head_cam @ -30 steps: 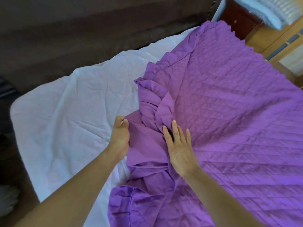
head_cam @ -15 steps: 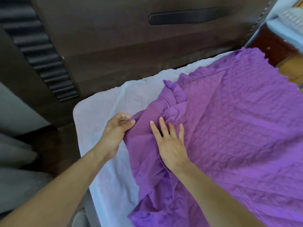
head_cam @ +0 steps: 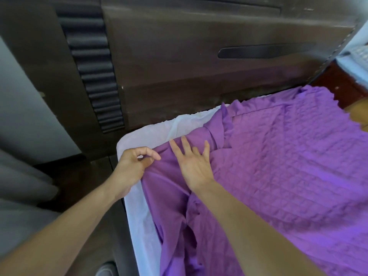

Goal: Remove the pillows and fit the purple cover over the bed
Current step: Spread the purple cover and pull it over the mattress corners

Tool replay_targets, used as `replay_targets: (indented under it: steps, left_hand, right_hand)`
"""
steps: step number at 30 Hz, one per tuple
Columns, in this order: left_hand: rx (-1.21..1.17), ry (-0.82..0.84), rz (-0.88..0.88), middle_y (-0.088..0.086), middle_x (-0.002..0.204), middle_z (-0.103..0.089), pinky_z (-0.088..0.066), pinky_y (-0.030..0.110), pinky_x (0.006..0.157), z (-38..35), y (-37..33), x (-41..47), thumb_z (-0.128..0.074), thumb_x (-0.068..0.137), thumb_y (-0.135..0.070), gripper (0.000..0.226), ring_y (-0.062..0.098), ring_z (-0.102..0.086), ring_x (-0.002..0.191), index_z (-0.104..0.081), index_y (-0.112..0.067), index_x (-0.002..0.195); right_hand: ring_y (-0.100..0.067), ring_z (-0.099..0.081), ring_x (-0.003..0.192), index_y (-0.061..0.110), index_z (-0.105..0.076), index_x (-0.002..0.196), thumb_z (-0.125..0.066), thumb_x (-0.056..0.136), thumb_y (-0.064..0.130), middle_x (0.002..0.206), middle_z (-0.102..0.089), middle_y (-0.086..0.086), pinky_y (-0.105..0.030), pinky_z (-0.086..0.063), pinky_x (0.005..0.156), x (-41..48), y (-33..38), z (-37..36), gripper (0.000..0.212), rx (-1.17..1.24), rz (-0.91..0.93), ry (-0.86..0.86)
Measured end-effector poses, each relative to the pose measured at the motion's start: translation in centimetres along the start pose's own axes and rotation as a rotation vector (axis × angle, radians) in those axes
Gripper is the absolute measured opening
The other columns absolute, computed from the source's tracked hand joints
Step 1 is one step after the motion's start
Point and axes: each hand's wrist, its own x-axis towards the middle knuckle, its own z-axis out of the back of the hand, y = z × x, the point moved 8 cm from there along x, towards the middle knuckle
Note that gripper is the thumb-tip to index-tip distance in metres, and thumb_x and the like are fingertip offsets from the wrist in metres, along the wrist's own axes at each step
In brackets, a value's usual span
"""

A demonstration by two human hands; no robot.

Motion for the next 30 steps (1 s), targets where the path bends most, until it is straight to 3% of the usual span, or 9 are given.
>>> replay_targets:
  steps: [5, 10, 12, 14, 20, 25, 30]
  left_hand:
    - [0.038, -0.005, -0.012, 0.003, 0.09, -0.071, -0.056, 0.018, 0.068, 2.2, 0.8, 0.9, -0.05, 0.093, -0.001, 0.028, 0.011, -0.067, 0.077, -0.072, -0.011, 0.081]
    - [0.245, 0.027, -0.099, -0.008, 0.093, -0.066, -0.054, 0.021, 0.075, 4.2, 1.8, 2.2, -0.061, 0.088, -0.006, 0.018, 0.009, -0.062, 0.085, -0.068, -0.022, 0.084]
    - [0.516, -0.077, -0.242, -0.008, 0.091, -0.059, -0.048, 0.016, 0.072, 5.5, 1.6, 2.8, -0.059, 0.086, 0.0, 0.024, 0.005, -0.057, 0.082, -0.064, -0.024, 0.083]
    - [0.665, -0.199, -0.346, -0.004, 0.091, -0.053, -0.048, 0.02, 0.07, 6.9, 1.4, 3.1, -0.057, 0.085, 0.003, 0.025, 0.007, -0.054, 0.077, -0.063, -0.021, 0.086]
    - [0.778, -0.228, -0.394, 0.0, 0.098, -0.048, -0.058, 0.033, 0.063, 8.9, 2.5, 4.5, -0.057, 0.086, 0.001, 0.027, 0.015, -0.059, 0.069, -0.065, -0.013, 0.107]
    - [0.826, -0.25, -0.378, 0.002, 0.096, -0.048, -0.058, 0.029, 0.059, 10.4, 3.4, 5.6, -0.06, 0.085, -0.003, 0.03, 0.014, -0.057, 0.066, -0.065, -0.013, 0.113]
    - [0.898, -0.294, -0.337, 0.001, 0.103, -0.046, -0.058, 0.031, 0.066, 11.1, 4.7, 6.2, -0.055, 0.089, -0.009, 0.037, 0.016, -0.058, 0.074, -0.059, -0.018, 0.125]
  right_hand:
    - [-0.029, -0.057, 0.1, 0.016, -0.043, 0.129, -0.049, 0.088, 0.006, 0.134, -0.038, -0.014, -0.048, -0.026, 0.103, 3.4, 1.7, 0.7, 0.043, 0.044, -0.051, 0.007]
    - [-0.029, -0.058, 0.089, 0.012, -0.048, 0.122, -0.045, 0.088, 0.001, 0.126, -0.04, -0.013, -0.038, -0.037, 0.096, 6.6, 3.5, 1.3, 0.036, 0.154, -0.074, -0.029]
    - [-0.03, -0.056, 0.093, 0.01, -0.049, 0.12, -0.046, 0.088, 0.0, 0.127, -0.04, -0.015, -0.038, -0.038, 0.096, 7.7, 4.6, 1.2, 0.035, 0.189, -0.075, -0.055]
    - [-0.033, -0.054, 0.096, 0.007, -0.051, 0.118, -0.047, 0.086, -0.003, 0.127, -0.041, -0.017, -0.039, -0.039, 0.095, 9.0, 6.0, 0.8, 0.034, 0.204, -0.076, -0.072]
    - [-0.042, -0.055, 0.079, 0.0, -0.059, 0.098, -0.053, 0.076, -0.012, 0.11, -0.05, -0.025, -0.049, -0.047, 0.081, 11.6, 8.5, -0.2, 0.026, 0.247, -0.096, -0.093]
    - [-0.037, -0.053, 0.09, 0.003, -0.056, 0.11, -0.047, 0.085, -0.008, 0.115, -0.043, -0.019, -0.046, -0.042, 0.091, 13.4, 10.0, -0.9, 0.029, 0.248, -0.094, -0.07]
    - [-0.033, -0.055, 0.105, 0.01, -0.048, 0.124, -0.047, 0.086, 0.001, 0.114, -0.056, -0.016, -0.048, -0.024, 0.107, 14.1, 11.0, -2.6, 0.04, 0.121, -0.076, -0.036]
